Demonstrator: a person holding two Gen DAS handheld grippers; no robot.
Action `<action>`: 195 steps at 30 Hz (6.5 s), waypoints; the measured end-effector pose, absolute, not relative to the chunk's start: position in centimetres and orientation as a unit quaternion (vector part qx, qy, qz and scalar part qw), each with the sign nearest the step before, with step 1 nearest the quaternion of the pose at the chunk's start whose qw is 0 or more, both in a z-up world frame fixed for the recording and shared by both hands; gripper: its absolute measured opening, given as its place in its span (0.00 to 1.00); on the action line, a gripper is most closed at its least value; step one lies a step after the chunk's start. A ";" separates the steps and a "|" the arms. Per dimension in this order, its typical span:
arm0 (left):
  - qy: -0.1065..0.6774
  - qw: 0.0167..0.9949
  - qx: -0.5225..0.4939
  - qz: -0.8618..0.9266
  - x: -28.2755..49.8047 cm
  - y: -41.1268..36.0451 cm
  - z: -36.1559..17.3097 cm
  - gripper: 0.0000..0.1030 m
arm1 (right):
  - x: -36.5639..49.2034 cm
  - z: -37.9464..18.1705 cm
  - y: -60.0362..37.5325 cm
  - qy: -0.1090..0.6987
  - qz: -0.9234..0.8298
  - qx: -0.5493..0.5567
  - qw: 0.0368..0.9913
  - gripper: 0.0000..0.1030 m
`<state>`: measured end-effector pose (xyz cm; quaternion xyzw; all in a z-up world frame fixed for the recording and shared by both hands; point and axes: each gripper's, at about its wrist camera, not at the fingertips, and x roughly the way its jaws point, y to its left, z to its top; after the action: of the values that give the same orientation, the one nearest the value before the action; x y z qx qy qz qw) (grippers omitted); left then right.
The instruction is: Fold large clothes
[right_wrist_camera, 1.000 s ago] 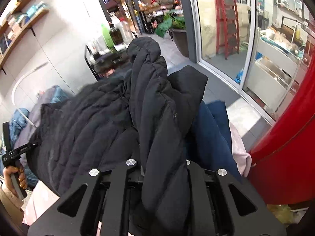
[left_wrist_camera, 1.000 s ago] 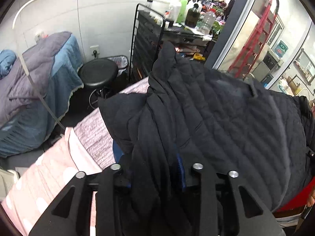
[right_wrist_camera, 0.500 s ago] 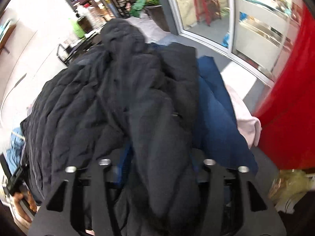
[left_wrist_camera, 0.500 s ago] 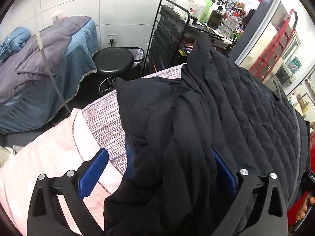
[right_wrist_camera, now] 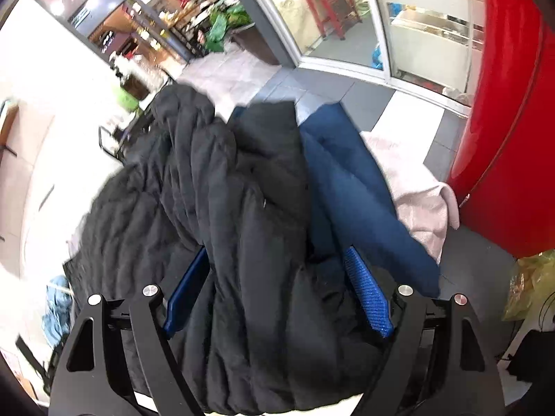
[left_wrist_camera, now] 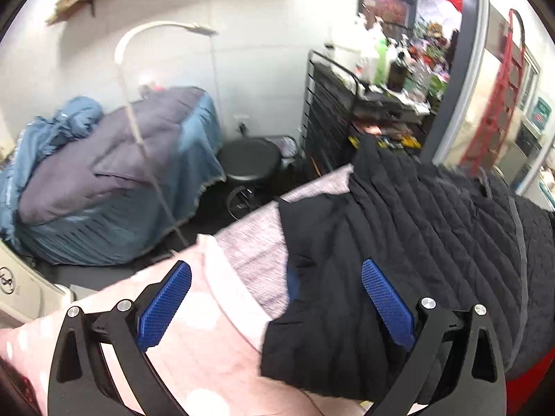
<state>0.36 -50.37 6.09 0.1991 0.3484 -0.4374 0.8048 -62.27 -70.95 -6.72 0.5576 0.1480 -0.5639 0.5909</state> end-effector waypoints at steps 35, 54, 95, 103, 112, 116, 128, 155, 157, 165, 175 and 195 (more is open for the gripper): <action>0.365 0.717 0.320 -0.500 -15.0 -48.9 8.4 0.94 | -47.5 3.1 -62.3 0.365 -0.521 0.318 0.703 0.89; 0.394 0.703 0.327 -0.494 -15.7 -48.7 8.1 0.94 | -47.0 2.8 -61.9 0.393 -0.522 0.312 0.690 0.89; 0.386 0.715 0.319 -0.488 -15.7 -48.0 9.3 0.94 | -46.6 2.4 -61.6 0.401 -0.511 0.313 0.693 0.89; 0.389 0.712 0.319 -0.490 -15.7 -48.3 9.3 0.94 | -46.5 2.3 -61.5 0.404 -0.509 0.312 0.693 0.89; 0.388 0.714 0.323 -0.485 -15.8 -48.4 9.3 0.94 | -46.3 2.0 -61.5 0.408 -0.507 0.313 0.691 0.89; 0.393 0.713 0.319 -0.485 -15.7 -48.4 9.3 0.94 | -46.0 2.0 -61.3 0.410 -0.504 0.311 0.694 0.89; 0.380 0.720 0.330 -0.478 -16.0 -48.3 9.4 0.94 | -45.6 1.9 -61.2 0.413 -0.500 0.309 0.696 0.89; 0.379 0.719 0.356 -0.461 -16.3 -48.0 9.0 0.94 | -44.8 1.7 -61.0 0.422 -0.487 0.304 0.702 0.89; 0.379 0.718 0.357 -0.461 -16.3 -47.9 8.9 0.94 | -44.7 1.6 -61.0 0.424 -0.486 0.303 0.702 0.89; 0.382 0.718 0.361 -0.457 -16.1 -47.8 8.5 0.94 | -44.3 1.5 -60.9 0.427 -0.481 0.302 0.704 0.89; 0.385 0.717 0.364 -0.453 -16.0 -47.8 8.1 0.94 | -43.6 1.4 -60.7 0.433 -0.473 0.298 0.707 0.89; 0.389 0.715 0.366 -0.451 -16.0 -47.8 7.8 0.94 | -43.5 1.3 -60.5 0.436 -0.470 0.296 0.708 0.89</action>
<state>-16.04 -47.77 7.78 0.3657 0.3895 -0.4509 0.7150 -43.46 -60.49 1.29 0.2963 0.4363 -0.4700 0.7077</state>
